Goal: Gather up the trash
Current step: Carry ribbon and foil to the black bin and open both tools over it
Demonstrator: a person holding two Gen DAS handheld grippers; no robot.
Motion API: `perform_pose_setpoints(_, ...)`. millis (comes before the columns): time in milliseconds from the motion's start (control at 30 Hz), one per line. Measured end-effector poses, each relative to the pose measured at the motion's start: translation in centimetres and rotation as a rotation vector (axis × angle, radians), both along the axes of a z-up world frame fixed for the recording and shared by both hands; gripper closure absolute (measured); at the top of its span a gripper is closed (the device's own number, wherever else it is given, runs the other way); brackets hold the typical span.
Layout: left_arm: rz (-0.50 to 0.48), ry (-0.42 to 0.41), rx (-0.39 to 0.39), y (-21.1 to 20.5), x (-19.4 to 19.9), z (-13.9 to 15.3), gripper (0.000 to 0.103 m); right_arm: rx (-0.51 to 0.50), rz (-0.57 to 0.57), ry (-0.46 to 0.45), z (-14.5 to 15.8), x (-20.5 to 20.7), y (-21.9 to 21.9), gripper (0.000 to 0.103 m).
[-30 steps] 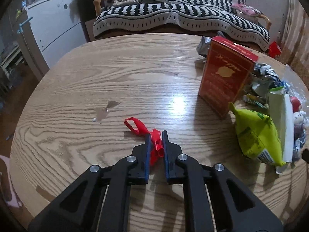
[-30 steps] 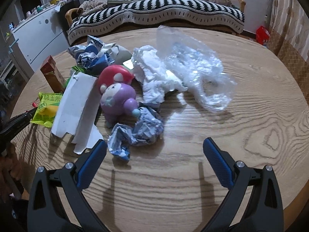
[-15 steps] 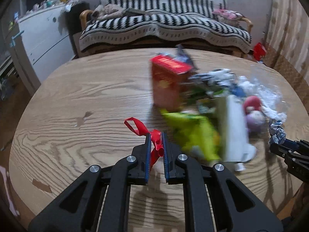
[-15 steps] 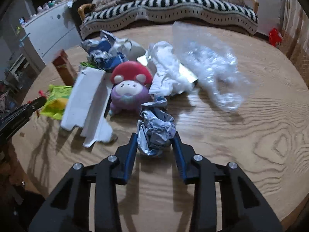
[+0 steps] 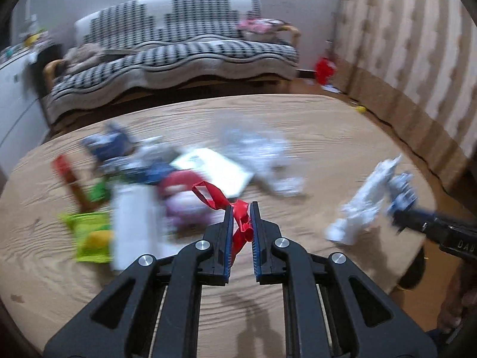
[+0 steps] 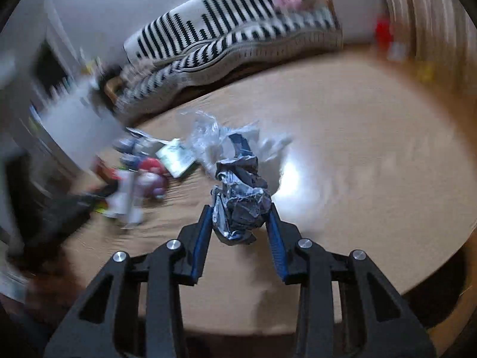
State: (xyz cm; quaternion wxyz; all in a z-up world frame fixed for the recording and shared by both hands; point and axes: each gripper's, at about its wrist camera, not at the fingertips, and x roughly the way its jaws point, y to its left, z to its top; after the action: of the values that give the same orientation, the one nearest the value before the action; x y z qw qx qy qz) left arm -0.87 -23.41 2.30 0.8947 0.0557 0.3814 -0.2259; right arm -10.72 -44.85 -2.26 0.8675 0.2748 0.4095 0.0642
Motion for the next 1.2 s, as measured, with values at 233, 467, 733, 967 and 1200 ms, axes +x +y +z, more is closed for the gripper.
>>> perform_pose_setpoints(233, -0.151, -0.004, -0.011, -8.9, -2.9, 0.2, 0.093, -0.178, -0.105, 0.136, -1.6, -5.7, -6.3, 0.066)
perform_pose_setpoints(467, -0.258, 0.025, -0.016, -15.6, -5.9, -0.4, 0.093, -0.323, -0.297, 0.131, -0.4, -11.0, -11.4, 0.066)
perform_pose_setpoints(733, -0.439, 0.057, -0.029, -24.8, -10.9, -1.1, 0.093, -0.274, -0.566, 0.281, -5.2, -17.1, -20.5, 0.066)
perform_pose_setpoints(967, -0.556, 0.143, -0.038, -30.2, -13.9, -3.3, 0.093, -0.147, -0.619, 0.427, -11.2, -19.8, -25.4, 0.066)
perform_pose_setpoints(1200, -0.600, 0.144, 0.009, -31.7, -14.9, -5.0, 0.093, -0.107, -0.650, 0.433, -11.7, -19.4, -26.6, 0.065)
